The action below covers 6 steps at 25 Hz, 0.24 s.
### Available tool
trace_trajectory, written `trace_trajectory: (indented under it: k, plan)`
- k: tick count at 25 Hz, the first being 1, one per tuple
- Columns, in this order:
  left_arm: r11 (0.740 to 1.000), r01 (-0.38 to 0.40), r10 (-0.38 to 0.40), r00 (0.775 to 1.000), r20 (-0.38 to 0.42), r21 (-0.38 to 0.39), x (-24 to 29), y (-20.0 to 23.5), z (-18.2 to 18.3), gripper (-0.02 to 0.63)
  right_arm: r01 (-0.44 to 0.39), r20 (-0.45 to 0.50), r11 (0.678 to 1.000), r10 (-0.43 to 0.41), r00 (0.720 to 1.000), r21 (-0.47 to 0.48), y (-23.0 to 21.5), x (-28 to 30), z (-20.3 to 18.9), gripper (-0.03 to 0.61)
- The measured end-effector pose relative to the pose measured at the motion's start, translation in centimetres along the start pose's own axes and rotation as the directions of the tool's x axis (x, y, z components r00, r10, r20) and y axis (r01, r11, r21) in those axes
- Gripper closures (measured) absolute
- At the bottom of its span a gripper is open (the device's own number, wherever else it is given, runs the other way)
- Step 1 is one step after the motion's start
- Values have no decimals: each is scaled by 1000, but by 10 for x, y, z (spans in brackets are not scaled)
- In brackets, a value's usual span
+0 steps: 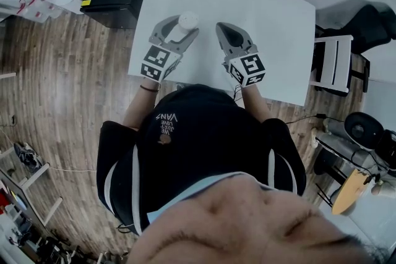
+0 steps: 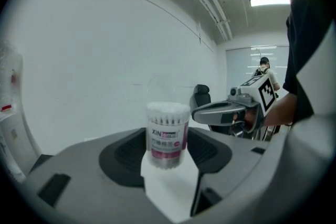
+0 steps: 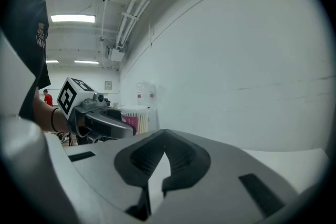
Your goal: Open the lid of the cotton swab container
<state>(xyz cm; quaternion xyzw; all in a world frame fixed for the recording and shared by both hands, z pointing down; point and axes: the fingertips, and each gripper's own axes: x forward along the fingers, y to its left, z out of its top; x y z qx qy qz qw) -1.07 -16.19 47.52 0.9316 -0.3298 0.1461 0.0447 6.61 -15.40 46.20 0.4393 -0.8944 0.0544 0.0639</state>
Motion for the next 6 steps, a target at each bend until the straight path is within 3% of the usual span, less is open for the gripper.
trace_trajectory:
  k: [6]
  plan:
    - [1000,6,-6,1000,-4,3,2,-2,1,364,1,3,1000,-1,1000,3,-2,0,0,566]
